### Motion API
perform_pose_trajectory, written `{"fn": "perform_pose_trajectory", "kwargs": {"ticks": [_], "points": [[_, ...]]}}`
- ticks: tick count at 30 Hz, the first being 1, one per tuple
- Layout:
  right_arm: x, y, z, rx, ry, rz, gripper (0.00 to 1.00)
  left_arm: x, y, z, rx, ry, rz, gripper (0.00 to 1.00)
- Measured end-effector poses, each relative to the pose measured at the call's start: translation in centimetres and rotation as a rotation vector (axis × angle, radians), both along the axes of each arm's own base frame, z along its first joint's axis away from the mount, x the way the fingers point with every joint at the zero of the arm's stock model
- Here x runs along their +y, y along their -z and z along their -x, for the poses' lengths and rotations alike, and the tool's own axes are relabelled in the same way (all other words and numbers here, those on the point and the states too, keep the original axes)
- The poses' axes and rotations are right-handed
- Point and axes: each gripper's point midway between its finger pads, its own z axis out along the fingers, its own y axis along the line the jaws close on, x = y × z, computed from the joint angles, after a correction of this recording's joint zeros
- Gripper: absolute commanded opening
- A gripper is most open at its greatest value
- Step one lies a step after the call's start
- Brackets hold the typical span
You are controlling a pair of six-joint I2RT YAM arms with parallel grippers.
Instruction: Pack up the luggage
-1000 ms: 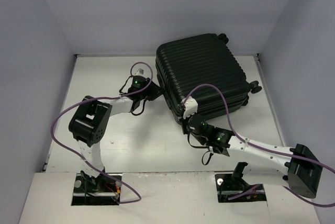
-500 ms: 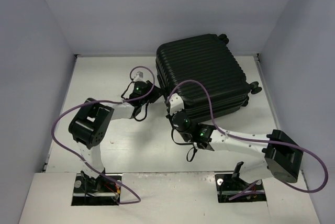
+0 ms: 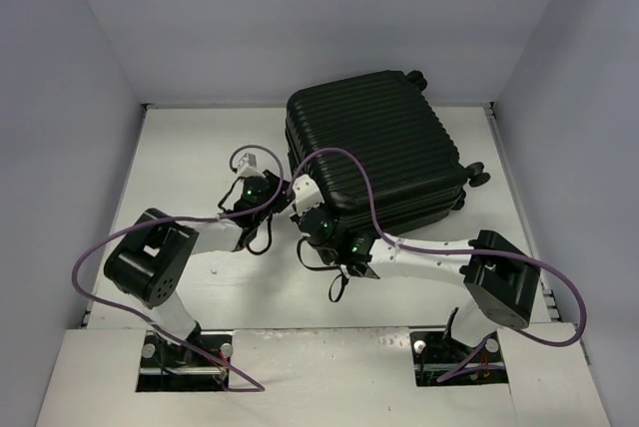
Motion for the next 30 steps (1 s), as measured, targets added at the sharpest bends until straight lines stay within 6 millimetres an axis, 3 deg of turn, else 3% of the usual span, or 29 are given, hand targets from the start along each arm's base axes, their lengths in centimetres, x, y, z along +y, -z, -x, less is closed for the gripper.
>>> {"fn": "perform_pose_trajectory", "kwargs": {"ticks": [1, 2, 3, 4, 7, 9, 13, 18, 21, 24, 30], "points": [[0.2, 0.0, 0.1, 0.002, -0.003, -0.006, 0.0, 0.4, -0.1, 0.4, -0.002, -0.012, -0.007, 0.0], [0.4, 0.0, 0.2, 0.006, -0.008, -0.012, 0.06, 0.7, -0.2, 0.9, -0.002, -0.018, -0.012, 0.0], [0.8, -0.1, 0.3, 0.01, -0.02, -0.027, 0.14, 0.2, -0.6, 1.9, 0.001, 0.016, 0.002, 0.0], [1.1, -0.4, 0.2, 0.014, -0.031, -0.048, 0.32, -0.8, -0.9, 4.0, 0.015, 0.08, -0.002, 0.0], [1.8, -1.4, -0.1, 0.033, -0.06, -0.113, 0.55, -1.4, -1.0, 8.5, 0.063, 0.184, -0.03, 0.02], [1.7, -1.9, 0.2, 0.051, -0.079, -0.126, 0.59, -1.0, -1.5, 9.6, 0.084, 0.21, -0.061, 0.06], [0.8, -5.2, 0.9, 0.056, -0.094, -0.209, 0.7, -0.5, -4.4, 9.7, 0.076, 0.257, -0.124, 0.16], [-2.0, -12.4, 1.7, 0.001, -0.055, -0.374, 0.7, 1.5, -9.6, 7.4, -0.004, 0.257, -0.204, 0.21], [-6.3, -15.0, 0.9, -0.025, 0.06, -0.444, 0.68, 4.0, -11.8, 5.1, -0.034, 0.226, -0.259, 0.23], [-12.8, -15.8, -0.8, -0.042, 0.271, -0.488, 0.69, 6.3, -13.5, 1.9, -0.05, 0.2, -0.304, 0.27], [-27.5, -14.4, -2.5, -0.067, 0.732, -0.508, 0.7, 8.4, -16.5, -6.5, -0.091, 0.219, -0.362, 0.28]]}}
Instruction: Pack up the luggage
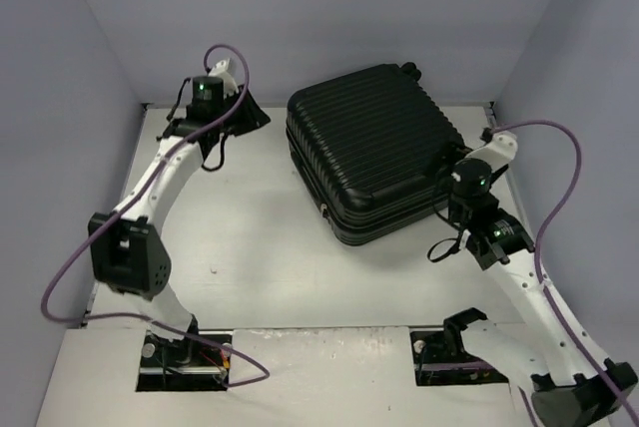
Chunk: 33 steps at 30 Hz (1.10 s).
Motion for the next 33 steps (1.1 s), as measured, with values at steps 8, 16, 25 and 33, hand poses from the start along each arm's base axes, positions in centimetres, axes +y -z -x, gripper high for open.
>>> {"fn": "perform_pose_trajectory", "kwargs": {"ticks": [8, 16, 25, 33], "points": [[-11.9, 6.4, -1.4, 0.203, 0.294, -0.146, 0.75, -3.1, -1.4, -9.9, -0.076, 0.12, 0.005, 0.34], [-13.0, 14.0, -3.0, 0.426, 0.246, -0.304, 0.83, -5.3, 2.0, -14.1, -0.071, 0.191, 0.073, 0.46], [-11.7, 14.8, -9.0, 0.378, 0.057, -0.398, 0.78, -5.3, 2.2, -14.9, -0.092, 0.255, 0.221, 0.47], [-10.7, 14.5, -13.1, 0.326, -0.216, -0.314, 0.65, -3.7, 3.1, -12.3, -0.136, 0.224, 0.23, 0.47]]}}
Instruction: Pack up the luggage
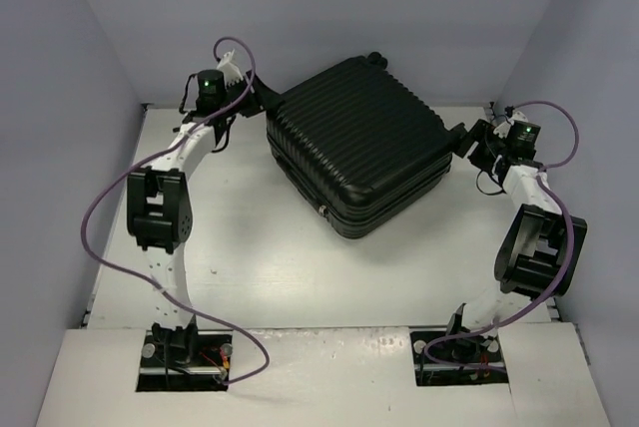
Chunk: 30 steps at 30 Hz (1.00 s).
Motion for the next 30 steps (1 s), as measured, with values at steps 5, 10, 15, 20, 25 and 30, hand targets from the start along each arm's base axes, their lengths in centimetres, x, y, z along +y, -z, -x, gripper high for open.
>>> {"fn": "perform_pose_trajectory", "kwargs": {"ticks": [5, 10, 15, 20, 25, 30], "points": [[0.6, -0.3, -1.5, -0.069, -0.132, 0.079, 0.65, 1.3, 0.3, 4.3, -0.004, -0.067, -0.05, 0.47], [1.0, -0.5, -2.7, -0.109, -0.201, 0.168, 0.66, 2.2, 0.8, 9.3, -0.003, -0.145, -0.12, 0.46], [1.9, -0.8, -4.5, -0.135, -0.246, 0.235, 0.65, 3.1, 1.0, 14.4, 0.018, -0.211, -0.168, 0.46], [4.0, -1.1, -8.2, -0.169, -0.29, 0.281, 0.66, 3.4, 1.1, 19.9, 0.076, -0.2, -0.206, 0.46], [6.9, -1.7, -10.8, -0.201, -0.35, 0.286, 0.68, 2.0, 1.0, 24.6, 0.138, -0.101, -0.234, 0.46], [9.5, -2.1, -9.9, -0.185, -0.41, 0.266, 0.68, 1.4, 0.3, 27.7, 0.223, 0.001, -0.227, 0.47]]}}
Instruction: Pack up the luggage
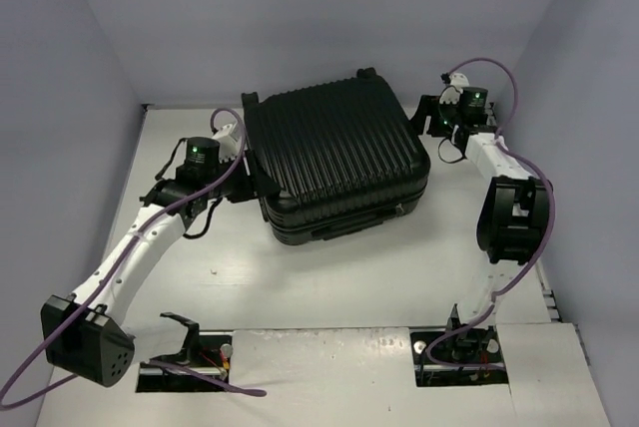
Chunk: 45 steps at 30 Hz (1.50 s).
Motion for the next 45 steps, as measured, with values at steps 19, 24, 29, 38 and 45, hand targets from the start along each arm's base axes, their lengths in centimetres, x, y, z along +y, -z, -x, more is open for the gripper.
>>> {"fn": "perform_pose_trajectory", "kwargs": {"ticks": [19, 24, 29, 38, 45], "points": [[3.1, -4.8, 18.5, -0.018, 0.02, -0.141, 0.47, 6.1, -3.8, -6.4, 0.012, -0.21, -0.012, 0.47], [8.4, -2.9, 24.0, 0.005, -0.118, -0.162, 0.45, 6.6, -0.8, -4.6, 0.072, -0.225, -0.039, 0.47], [11.9, -1.3, 27.5, 0.0, -0.221, -0.143, 0.44, 7.3, 2.2, -3.3, 0.136, -0.239, -0.062, 0.47], [10.7, 3.5, 26.7, 0.067, -0.082, -0.042, 0.42, 7.5, 4.9, -1.8, 0.178, -0.231, -0.084, 0.47], [9.4, 4.4, 25.3, 0.078, 0.015, 0.008, 0.44, 7.6, 4.5, -1.7, 0.155, -0.225, -0.092, 0.47]]}}
